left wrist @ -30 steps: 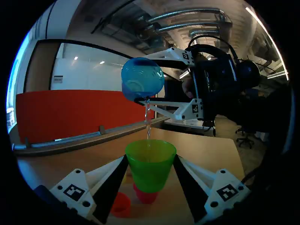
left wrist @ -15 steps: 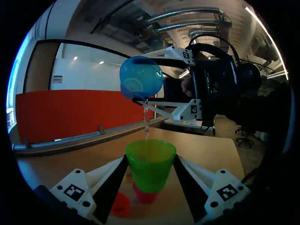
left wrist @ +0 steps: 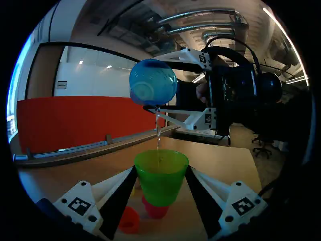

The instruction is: Pour water

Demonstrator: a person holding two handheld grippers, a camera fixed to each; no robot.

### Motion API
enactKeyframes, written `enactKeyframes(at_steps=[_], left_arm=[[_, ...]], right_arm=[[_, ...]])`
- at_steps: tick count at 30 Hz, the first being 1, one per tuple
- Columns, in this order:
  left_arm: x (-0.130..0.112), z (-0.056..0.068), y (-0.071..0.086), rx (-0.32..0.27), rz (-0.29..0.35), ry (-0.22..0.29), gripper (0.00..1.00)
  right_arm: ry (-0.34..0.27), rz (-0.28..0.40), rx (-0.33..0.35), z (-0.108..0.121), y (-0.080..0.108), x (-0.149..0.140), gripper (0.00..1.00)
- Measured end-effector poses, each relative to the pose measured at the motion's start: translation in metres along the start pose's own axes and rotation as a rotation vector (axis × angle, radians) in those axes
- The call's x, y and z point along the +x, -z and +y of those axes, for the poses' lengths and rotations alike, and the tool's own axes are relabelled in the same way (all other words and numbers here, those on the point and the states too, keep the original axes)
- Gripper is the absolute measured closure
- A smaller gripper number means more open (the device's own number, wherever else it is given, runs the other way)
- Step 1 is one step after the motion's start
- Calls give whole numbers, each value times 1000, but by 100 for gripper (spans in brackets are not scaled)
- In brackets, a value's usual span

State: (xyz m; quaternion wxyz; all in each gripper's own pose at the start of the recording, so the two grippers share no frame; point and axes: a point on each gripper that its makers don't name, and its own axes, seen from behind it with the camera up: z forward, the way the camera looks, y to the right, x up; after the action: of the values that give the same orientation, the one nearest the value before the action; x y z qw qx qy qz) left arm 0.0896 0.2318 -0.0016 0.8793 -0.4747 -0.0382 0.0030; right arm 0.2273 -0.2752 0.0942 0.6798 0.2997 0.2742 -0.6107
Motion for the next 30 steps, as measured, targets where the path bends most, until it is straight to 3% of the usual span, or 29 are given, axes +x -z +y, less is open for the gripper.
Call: enactKeyframes(at_steps=[30], left_arm=[[4, -5, 2, 13, 8, 4, 15]], right_arm=[[174, 10, -8, -6, 4, 15, 9]])
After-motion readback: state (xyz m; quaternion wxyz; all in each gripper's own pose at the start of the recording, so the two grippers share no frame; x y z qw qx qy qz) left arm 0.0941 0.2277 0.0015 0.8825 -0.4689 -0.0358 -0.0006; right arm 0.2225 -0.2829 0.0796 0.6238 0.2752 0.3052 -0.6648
